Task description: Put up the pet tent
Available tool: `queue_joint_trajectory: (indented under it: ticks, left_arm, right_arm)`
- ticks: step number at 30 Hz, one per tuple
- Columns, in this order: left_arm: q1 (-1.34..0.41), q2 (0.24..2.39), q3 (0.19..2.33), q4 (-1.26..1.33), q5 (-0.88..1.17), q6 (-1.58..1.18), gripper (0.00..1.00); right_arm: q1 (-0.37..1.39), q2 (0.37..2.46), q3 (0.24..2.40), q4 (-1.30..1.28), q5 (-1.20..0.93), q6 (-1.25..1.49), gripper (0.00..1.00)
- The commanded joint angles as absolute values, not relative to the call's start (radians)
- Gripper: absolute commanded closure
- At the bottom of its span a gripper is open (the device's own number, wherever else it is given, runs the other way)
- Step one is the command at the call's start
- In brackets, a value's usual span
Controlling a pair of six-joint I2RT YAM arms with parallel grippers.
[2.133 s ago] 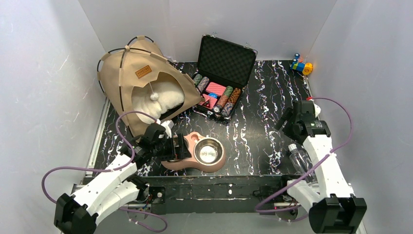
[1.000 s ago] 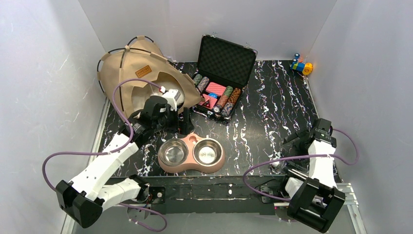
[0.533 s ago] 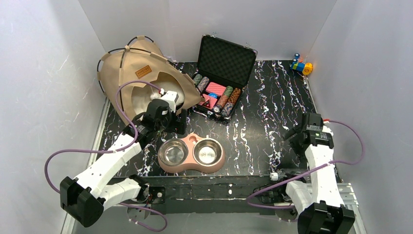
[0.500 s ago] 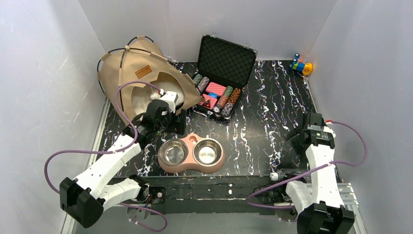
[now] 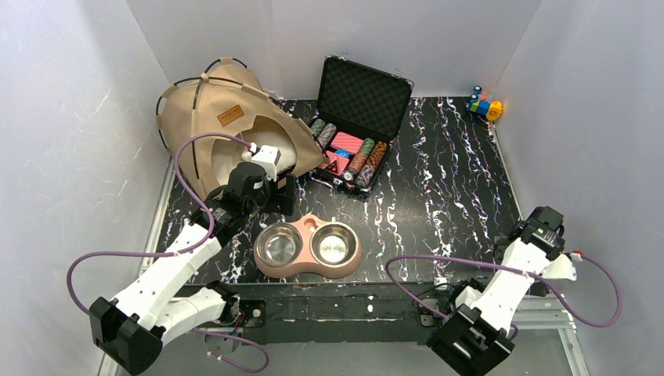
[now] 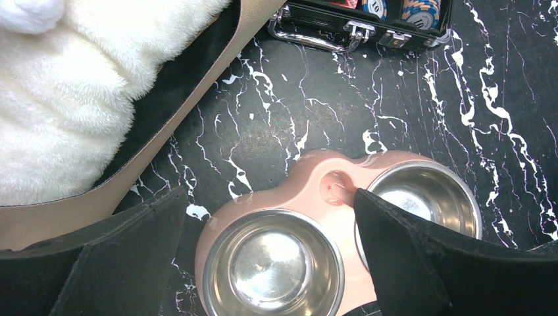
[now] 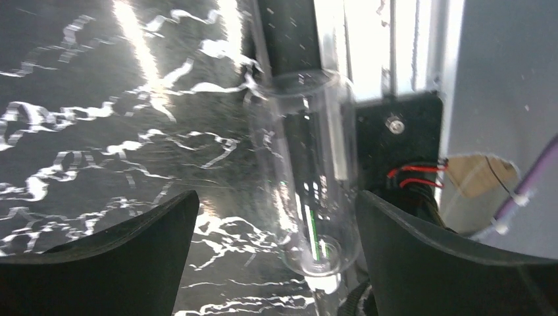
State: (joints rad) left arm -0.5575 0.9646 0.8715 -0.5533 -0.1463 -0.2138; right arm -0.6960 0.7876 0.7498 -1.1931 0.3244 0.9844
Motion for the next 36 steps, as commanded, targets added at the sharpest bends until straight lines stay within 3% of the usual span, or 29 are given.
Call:
queue_joint_trajectory:
  ticks: [1, 31, 36]
  left_arm:
    - [-0.551, 0.927, 0.872, -0.545, -0.161, -0.207, 0.01]
    - [-0.551, 0.946, 0.87, -0.55, -0.214, -0.199, 0.01]
    - [-0.551, 0.949, 0.867, -0.543, -0.218, -0.196, 0.0]
  right_arm:
    - [-0.715, 0.807, 0.722, -1.27, 0.322, 1.018, 0.04]
    - [-0.695, 1.113, 0.585, -0.88, 0.248, 0.871, 0.08]
    - [-0.654, 1.079, 0.587, -0.839, 0.231, 0.839, 0.22]
